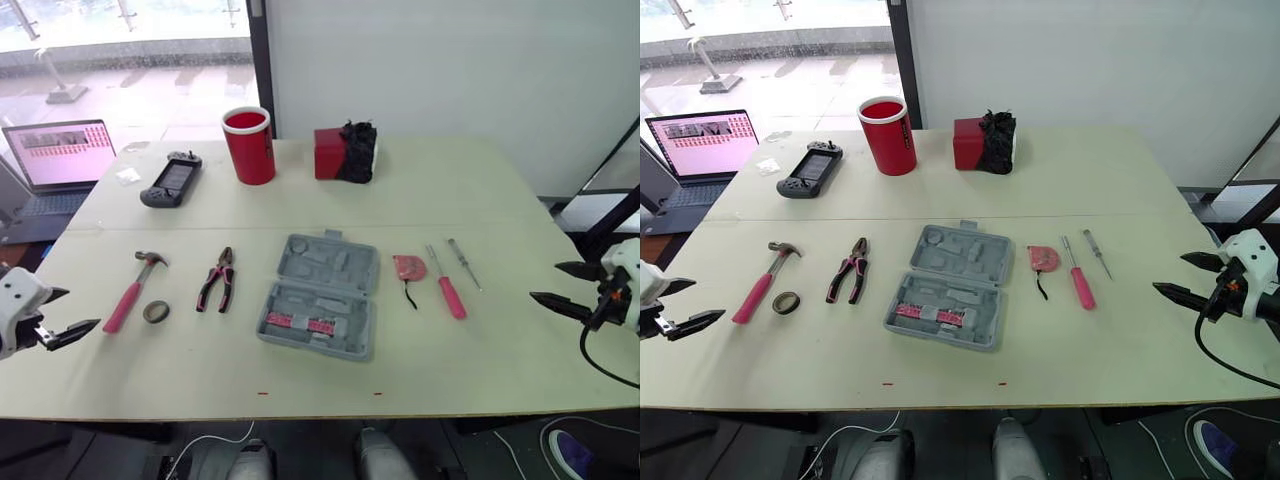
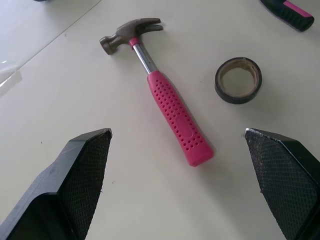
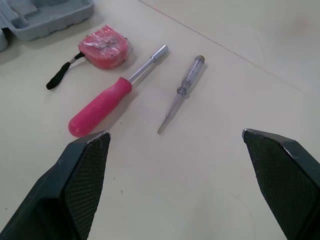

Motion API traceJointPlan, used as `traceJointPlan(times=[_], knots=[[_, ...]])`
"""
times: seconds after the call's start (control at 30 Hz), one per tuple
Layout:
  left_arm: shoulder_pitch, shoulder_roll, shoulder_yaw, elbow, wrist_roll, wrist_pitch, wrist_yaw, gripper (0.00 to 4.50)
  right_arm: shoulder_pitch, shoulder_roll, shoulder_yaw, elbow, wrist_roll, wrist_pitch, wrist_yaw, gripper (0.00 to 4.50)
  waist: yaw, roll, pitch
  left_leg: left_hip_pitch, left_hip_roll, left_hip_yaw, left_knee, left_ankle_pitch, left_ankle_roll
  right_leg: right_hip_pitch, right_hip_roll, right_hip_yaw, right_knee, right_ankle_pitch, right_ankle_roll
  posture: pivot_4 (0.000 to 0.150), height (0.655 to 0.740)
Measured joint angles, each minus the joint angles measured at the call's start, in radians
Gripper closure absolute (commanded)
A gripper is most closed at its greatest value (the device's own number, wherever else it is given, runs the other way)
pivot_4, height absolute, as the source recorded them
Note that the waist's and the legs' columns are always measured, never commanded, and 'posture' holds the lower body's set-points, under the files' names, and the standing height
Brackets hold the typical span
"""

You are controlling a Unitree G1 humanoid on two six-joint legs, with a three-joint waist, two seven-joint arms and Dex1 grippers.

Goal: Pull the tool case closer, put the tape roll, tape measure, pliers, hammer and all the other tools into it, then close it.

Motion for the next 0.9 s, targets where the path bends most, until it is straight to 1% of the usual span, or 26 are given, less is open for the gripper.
traceJointPlan(times=[0.1, 0.33, 0.47, 0.57, 0.63, 0.7, 0.87, 0.9], knots=[[0.031, 0.011, 0.005, -0.014, -0.001, -0.003, -0.018, 0.04, -0.005, 0.001, 0.000, 0.000, 0.001, 0.005, 0.010, 0.00, 0.000, 0.000, 0.000, 0.000, 0.000, 0.000, 0.000, 0.000, 0.000, -0.001, 0.000, 0.000, 0.002, -0.001, 0.000, 0.150, 0.7400], [0.031, 0.015, 0.009, -0.037, -0.017, 0.035, -0.031, 0.04, -0.005, 0.002, 0.000, -0.003, 0.009, 0.023, 0.015, 0.00, 0.001, 0.000, 0.000, 0.001, 0.000, 0.000, 0.000, 0.000, 0.000, -0.001, 0.000, 0.000, 0.004, -0.001, 0.000, 0.150, 0.7400], [0.031, 0.015, 0.009, -0.059, -0.022, 0.057, -0.048, 0.04, 0.009, 0.004, 0.000, -0.037, 0.015, 0.034, 0.015, 0.00, 0.001, 0.000, 0.000, 0.001, 0.000, 0.000, 0.000, 0.000, 0.000, -0.001, 0.000, 0.000, 0.004, -0.001, 0.000, 0.150, 0.7400], [0.026, 0.012, 0.005, -0.095, -0.026, 0.092, -0.056, 0.04, 0.060, 0.022, 0.000, -0.164, 0.038, 0.110, 0.009, 0.00, 0.000, 0.000, 0.000, 0.001, 0.000, 0.000, 0.000, 0.000, 0.000, -0.001, 0.001, 0.000, 0.004, -0.001, 0.000, 0.150, 0.7400], [0.018, -0.008, 0.004, -0.179, -0.055, 0.126, -0.071, 0.04, 0.073, 0.050, 0.016, -0.266, 0.048, 0.174, -0.020, 0.00, 0.001, 0.000, 0.000, 0.001, 0.000, 0.000, 0.001, 0.000, 0.000, -0.001, 0.000, 0.000, 0.004, -0.001, 0.000, 0.150, 0.7400], [0.022, -0.048, -0.012, -0.279, -0.060, 0.128, -0.064, 0.04, 0.084, 0.089, 0.036, -0.386, 0.051, 0.238, -0.064, 0.00, 0.002, 0.001, 0.000, 0.001, 0.000, 0.000, 0.001, 0.000, 0.000, -0.001, 0.000, 0.000, 0.004, -0.001, 0.001, 0.150, 0.7400], [0.027, -0.145, -0.095, -0.377, -0.039, 0.150, -0.019, 0.04, 0.105, 0.138, 0.084, -0.571, 0.049, 0.325, -0.147, 0.00, 0.004, 0.001, 0.000, 0.000, 0.000, -0.001, 0.001, 0.000, 0.000, -0.001, 0.001, 0.000, 0.005, 0.000, 0.003, 0.150, 0.7400], [0.010, -0.177, -0.119, -0.393, -0.034, 0.159, -0.003, 0.28, 0.109, 0.155, 0.107, -0.621, 0.045, 0.343, -0.164, 0.00, 0.004, 0.000, -0.001, 0.000, 0.000, -0.001, 0.001, 0.000, 0.000, 0.000, 0.001, 0.000, 0.005, 0.001, 0.003, 0.150, 0.7400]])
